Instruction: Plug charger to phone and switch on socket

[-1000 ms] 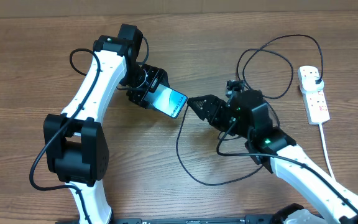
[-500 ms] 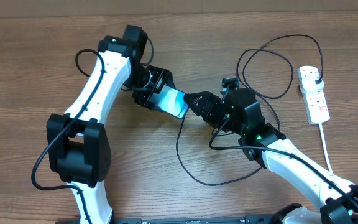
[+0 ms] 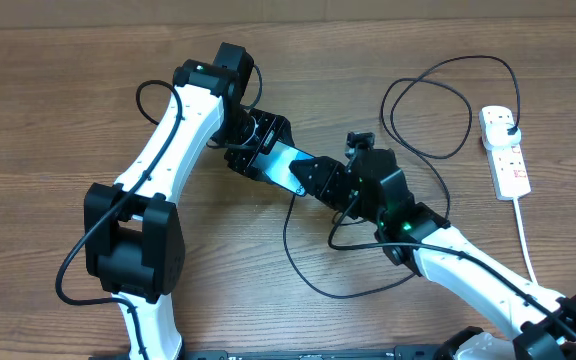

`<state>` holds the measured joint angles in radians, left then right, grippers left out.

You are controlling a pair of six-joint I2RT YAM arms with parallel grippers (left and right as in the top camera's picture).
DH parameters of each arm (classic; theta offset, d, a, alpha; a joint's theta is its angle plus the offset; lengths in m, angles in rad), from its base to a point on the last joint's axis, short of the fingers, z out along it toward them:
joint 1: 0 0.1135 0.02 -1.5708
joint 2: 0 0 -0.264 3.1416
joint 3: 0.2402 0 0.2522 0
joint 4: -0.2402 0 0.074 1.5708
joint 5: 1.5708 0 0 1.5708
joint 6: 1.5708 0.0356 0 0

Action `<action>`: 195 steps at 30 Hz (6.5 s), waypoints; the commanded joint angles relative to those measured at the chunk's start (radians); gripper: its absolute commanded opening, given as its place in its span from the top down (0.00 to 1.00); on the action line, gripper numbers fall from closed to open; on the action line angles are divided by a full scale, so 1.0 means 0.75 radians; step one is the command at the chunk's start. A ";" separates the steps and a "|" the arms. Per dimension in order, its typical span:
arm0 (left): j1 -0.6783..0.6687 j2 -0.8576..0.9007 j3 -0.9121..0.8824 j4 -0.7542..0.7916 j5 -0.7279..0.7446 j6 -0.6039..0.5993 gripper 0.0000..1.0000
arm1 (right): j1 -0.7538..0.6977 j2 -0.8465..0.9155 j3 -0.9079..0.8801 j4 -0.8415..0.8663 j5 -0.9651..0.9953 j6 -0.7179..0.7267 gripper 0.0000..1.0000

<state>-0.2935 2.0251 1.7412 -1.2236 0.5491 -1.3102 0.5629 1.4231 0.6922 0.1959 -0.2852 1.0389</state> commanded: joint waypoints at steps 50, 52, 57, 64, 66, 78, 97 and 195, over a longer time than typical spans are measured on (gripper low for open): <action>-0.026 0.000 0.039 0.223 0.158 0.494 0.00 | -0.285 -0.042 0.032 -0.021 0.010 0.188 0.96; -0.026 0.000 0.039 0.326 0.232 0.597 0.00 | -0.337 -0.077 0.033 -0.021 0.015 0.255 0.96; -0.026 0.000 0.039 0.514 0.400 0.615 0.01 | -0.426 -0.120 0.105 -0.030 0.015 0.292 0.96; -0.026 0.000 0.039 0.796 0.610 0.509 0.09 | -0.436 -0.120 0.275 -0.046 0.044 0.431 0.96; -0.026 0.000 0.039 0.867 0.650 0.438 0.10 | -0.435 -0.120 0.302 -0.046 0.067 0.484 0.96; -0.029 0.000 0.039 1.190 0.658 0.109 0.22 | -0.307 -0.100 0.311 -0.069 0.264 0.777 0.96; -0.028 0.000 0.040 1.189 0.595 0.066 0.71 | -0.237 -0.015 0.311 -0.044 0.275 0.925 0.96; 0.666 -0.007 0.039 0.255 1.193 1.299 0.96 | -0.176 0.721 0.990 -1.230 -0.040 -0.373 0.62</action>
<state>0.2176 2.0277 1.7489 -1.0183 1.4387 -0.3618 0.4217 1.9320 1.4132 -0.7528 -0.3252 0.7109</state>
